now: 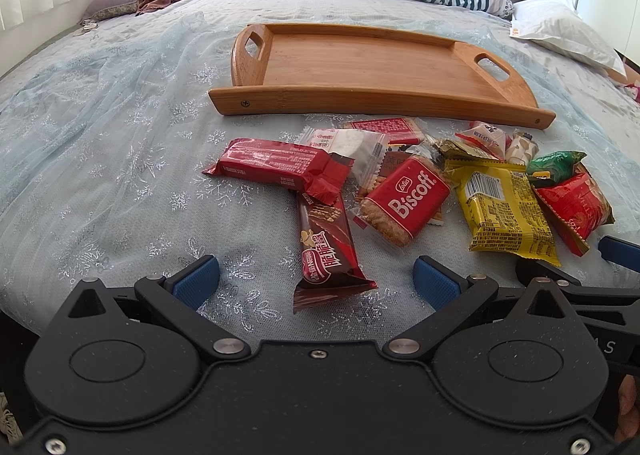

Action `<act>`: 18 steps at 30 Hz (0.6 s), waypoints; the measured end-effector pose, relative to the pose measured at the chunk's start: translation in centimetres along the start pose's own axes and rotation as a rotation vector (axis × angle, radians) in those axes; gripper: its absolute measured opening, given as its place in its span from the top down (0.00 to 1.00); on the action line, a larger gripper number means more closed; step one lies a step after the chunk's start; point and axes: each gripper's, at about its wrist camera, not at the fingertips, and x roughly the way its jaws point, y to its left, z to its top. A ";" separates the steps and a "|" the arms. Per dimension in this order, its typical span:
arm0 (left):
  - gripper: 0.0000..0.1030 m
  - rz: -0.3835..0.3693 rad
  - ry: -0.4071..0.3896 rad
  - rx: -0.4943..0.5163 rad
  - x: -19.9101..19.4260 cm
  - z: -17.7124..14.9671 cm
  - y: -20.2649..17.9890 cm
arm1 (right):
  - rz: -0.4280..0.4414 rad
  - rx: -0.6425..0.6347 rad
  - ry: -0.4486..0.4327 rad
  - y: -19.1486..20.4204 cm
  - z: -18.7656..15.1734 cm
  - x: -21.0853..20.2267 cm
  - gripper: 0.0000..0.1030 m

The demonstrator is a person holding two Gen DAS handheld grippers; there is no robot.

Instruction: Organize snacks

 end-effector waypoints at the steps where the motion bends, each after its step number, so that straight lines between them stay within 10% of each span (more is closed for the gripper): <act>1: 0.00 0.000 0.000 0.000 0.0 0.0 0.0 | 0.000 -0.001 0.000 0.0 0.0 0.0 0.00; 18: 0.00 -0.011 -0.007 -0.020 0.1 0.1 0.7 | -0.011 -0.002 -0.066 0.0 -1.0 -0.3 0.00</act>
